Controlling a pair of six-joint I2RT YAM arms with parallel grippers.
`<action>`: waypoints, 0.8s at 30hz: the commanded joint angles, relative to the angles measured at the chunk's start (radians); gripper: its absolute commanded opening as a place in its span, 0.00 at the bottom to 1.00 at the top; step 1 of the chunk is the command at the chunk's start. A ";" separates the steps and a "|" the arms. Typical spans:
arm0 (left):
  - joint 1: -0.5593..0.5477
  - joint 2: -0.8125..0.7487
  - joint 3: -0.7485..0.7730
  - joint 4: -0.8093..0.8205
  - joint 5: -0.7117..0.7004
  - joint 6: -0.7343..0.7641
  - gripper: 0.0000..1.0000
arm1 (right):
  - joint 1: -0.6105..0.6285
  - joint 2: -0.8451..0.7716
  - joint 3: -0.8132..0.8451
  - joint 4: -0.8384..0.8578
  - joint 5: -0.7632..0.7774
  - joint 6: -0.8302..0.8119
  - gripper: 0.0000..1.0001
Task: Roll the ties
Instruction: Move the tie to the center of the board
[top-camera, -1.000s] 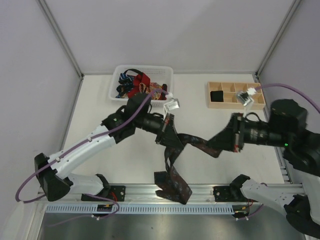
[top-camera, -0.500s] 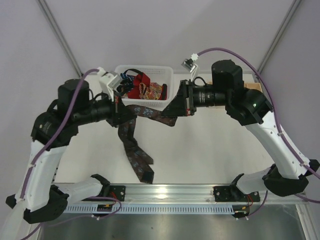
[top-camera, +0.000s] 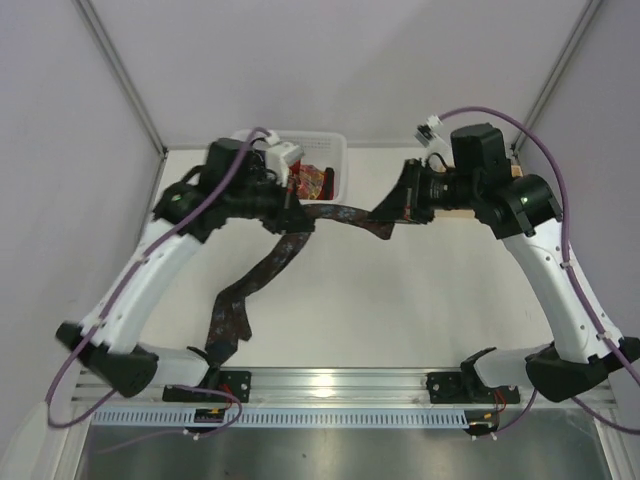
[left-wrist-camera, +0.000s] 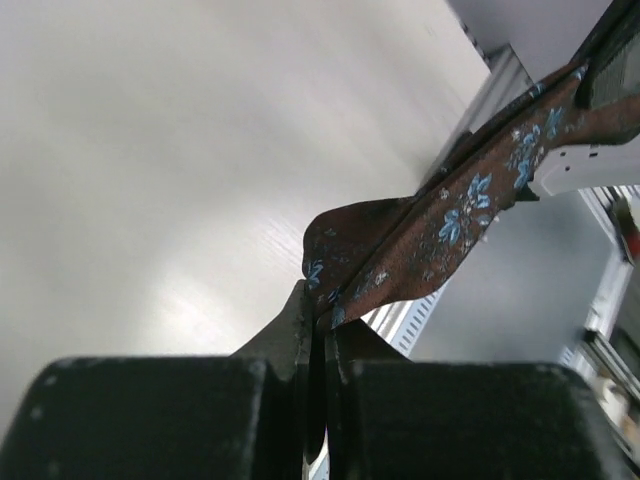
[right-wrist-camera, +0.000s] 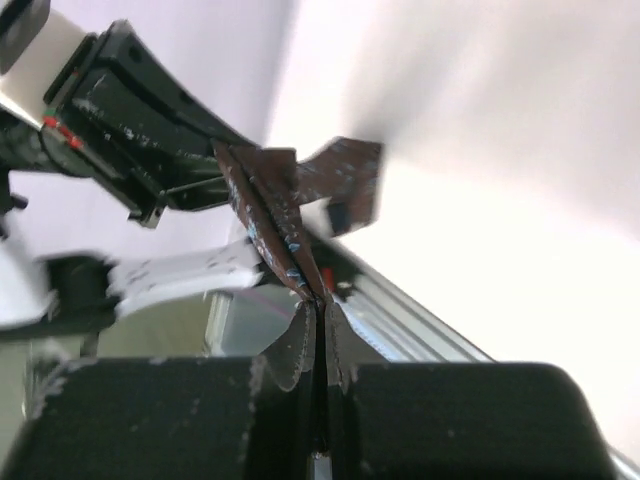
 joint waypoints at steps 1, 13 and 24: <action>-0.013 0.163 -0.083 0.186 0.137 -0.014 0.01 | -0.230 -0.126 -0.203 -0.153 0.039 -0.094 0.00; -0.120 0.923 0.378 0.150 0.321 0.092 0.23 | -0.626 -0.075 -0.613 -0.152 0.252 -0.286 0.00; -0.081 0.778 0.195 0.350 0.188 0.034 0.74 | -0.759 0.263 -0.630 -0.026 0.439 -0.435 0.00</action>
